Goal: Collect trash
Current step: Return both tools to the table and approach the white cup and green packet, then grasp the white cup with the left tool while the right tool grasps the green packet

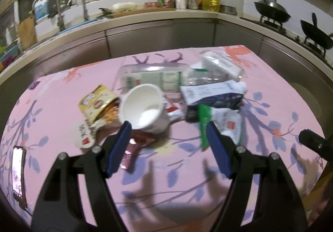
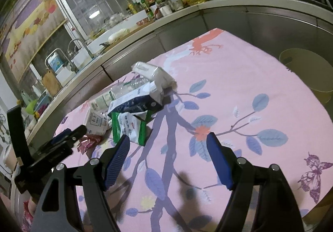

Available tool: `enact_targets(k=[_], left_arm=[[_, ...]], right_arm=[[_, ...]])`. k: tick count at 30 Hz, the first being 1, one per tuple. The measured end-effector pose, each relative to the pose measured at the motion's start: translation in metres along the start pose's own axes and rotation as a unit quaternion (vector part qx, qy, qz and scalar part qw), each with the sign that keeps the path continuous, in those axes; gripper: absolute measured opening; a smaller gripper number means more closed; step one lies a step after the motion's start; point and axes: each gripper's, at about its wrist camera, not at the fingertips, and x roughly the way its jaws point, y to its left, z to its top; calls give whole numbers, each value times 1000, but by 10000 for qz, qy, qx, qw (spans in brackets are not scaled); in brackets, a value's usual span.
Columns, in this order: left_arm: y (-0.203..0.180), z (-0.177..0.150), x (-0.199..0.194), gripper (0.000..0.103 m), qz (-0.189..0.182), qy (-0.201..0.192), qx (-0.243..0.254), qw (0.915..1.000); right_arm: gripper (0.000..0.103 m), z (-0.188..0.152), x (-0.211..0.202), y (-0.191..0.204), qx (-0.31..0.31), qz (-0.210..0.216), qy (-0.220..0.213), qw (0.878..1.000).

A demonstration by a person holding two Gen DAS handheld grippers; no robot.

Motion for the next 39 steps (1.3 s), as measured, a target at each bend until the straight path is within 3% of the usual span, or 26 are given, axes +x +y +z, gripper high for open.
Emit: enact_targets(k=[11, 20, 26, 34, 35, 36, 37, 38, 39], left_arm=[[61, 6, -1, 71, 136, -105, -508, 9986], [31, 6, 7, 71, -142, -148, 57, 9998], [18, 9, 21, 66, -251, -69, 217, 9994], [15, 11, 44, 45, -358, 191, 245, 9989], [14, 12, 47, 41, -386, 227, 247, 9987], [14, 12, 49, 30, -417, 271, 246, 9985], [14, 12, 52, 17, -442, 336, 238, 9982], [15, 12, 55, 13, -491, 391, 215, 9978], [16, 12, 56, 8, -526, 429, 179, 9975]], right_arm=[[66, -5, 29, 21, -274, 152, 337, 9989], [53, -2, 63, 25, -210, 358, 711, 9966], [51, 4, 75, 29, -255, 416, 757, 9959], [44, 10, 96, 36, -343, 529, 893, 9940], [40, 10, 99, 38, -366, 547, 910, 9937], [37, 10, 102, 40, -395, 570, 932, 9932], [28, 9, 106, 43, -452, 636, 983, 9921], [15, 9, 109, 44, -479, 689, 1034, 9911], [11, 8, 112, 46, -484, 782, 1096, 9897]])
